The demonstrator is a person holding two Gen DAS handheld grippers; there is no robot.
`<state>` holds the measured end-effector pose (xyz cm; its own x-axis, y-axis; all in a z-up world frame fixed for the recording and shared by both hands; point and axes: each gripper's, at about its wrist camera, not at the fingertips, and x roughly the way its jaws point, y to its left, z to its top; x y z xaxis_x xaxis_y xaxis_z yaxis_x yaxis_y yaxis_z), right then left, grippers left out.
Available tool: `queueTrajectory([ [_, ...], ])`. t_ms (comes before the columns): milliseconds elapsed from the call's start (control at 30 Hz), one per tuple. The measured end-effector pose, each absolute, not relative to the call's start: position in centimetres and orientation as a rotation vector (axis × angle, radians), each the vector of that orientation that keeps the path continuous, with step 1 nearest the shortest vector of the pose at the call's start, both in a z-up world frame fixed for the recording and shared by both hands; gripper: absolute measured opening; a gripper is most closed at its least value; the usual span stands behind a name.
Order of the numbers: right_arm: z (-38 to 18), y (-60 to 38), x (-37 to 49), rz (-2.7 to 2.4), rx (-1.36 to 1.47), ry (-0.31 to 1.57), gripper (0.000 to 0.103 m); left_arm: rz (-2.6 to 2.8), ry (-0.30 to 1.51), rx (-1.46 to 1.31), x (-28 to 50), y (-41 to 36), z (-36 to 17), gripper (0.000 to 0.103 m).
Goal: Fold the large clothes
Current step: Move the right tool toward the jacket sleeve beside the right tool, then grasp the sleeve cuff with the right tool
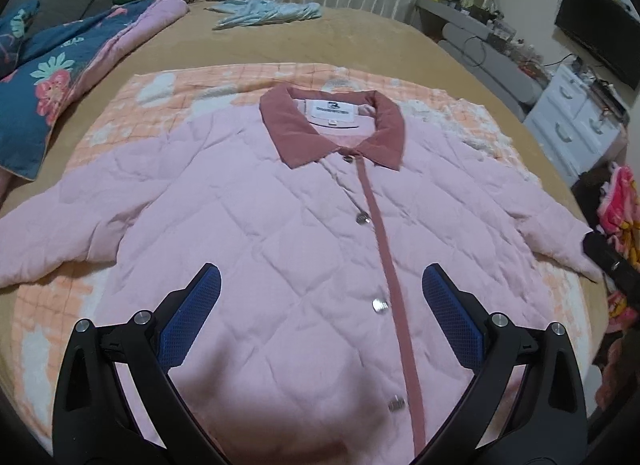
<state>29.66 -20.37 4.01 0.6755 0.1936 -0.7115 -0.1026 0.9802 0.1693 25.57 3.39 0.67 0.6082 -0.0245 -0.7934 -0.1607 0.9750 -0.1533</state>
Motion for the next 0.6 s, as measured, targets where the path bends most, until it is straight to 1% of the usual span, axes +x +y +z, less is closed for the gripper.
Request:
queueTrajectory([
  [300, 0.1, -29.1, 35.4, -0.047, 0.263, 0.854, 0.099, 0.08, 0.952, -0.201, 29.9, 2.5, -1.6, 0.095],
  [600, -3.4, -38.4, 36.8, -0.224, 0.397, 0.855, 0.099, 0.051, 1.002, -0.223, 33.7, 0.3, -3.8, 0.095],
])
